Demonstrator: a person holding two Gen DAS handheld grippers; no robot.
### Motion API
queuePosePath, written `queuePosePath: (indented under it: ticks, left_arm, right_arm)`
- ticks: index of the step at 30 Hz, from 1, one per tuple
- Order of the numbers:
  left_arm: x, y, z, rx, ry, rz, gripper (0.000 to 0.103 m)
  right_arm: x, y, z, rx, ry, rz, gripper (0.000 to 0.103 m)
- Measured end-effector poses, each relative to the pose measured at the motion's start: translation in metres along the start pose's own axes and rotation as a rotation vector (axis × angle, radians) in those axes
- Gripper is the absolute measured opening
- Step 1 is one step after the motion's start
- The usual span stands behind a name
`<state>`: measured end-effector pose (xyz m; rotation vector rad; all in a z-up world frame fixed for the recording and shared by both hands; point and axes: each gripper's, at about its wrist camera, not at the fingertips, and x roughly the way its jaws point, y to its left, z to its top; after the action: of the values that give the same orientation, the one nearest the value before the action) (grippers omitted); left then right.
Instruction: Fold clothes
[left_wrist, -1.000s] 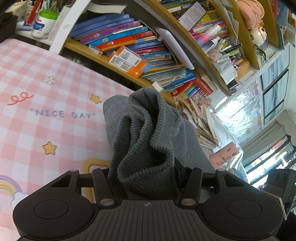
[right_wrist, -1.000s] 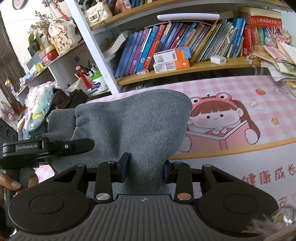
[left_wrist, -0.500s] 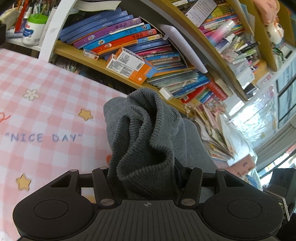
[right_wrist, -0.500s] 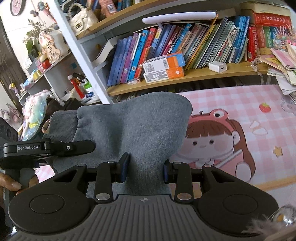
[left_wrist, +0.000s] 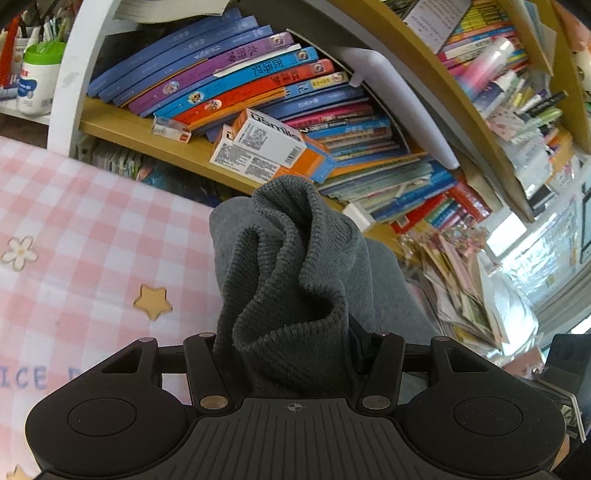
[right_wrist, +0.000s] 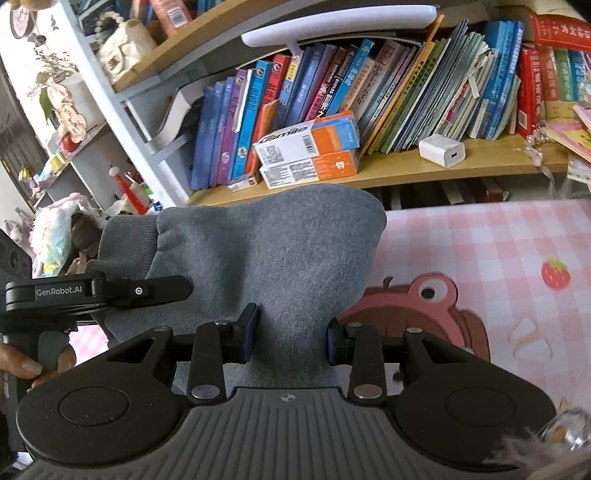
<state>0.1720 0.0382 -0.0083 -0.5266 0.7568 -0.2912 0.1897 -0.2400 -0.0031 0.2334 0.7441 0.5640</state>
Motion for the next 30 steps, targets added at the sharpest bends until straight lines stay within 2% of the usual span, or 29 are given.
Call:
queuePosePath:
  ticks: [11,20,26,30]
  left_arm:
    - [0.043,0.011,0.029,0.014,0.021,0.033,0.053]
    - [0.072,0.026,0.029,-0.003,0.058,0.057,0.055]
    - [0.079,0.036,0.025,0.001,0.084,0.076,0.064]
    - [0.072,0.034,0.025,0.046,0.063,0.115,0.076]
  right_arm:
    - [0.044,-0.020,0.024,0.032,0.009,-0.013,0.032]
    - [0.070,-0.037,0.023,0.062,0.047,-0.029,0.034]
    - [0.077,-0.047,0.017,0.095,0.069,-0.031,0.042]
    - [0.072,-0.046,0.016,0.100,0.069,-0.046,0.052]
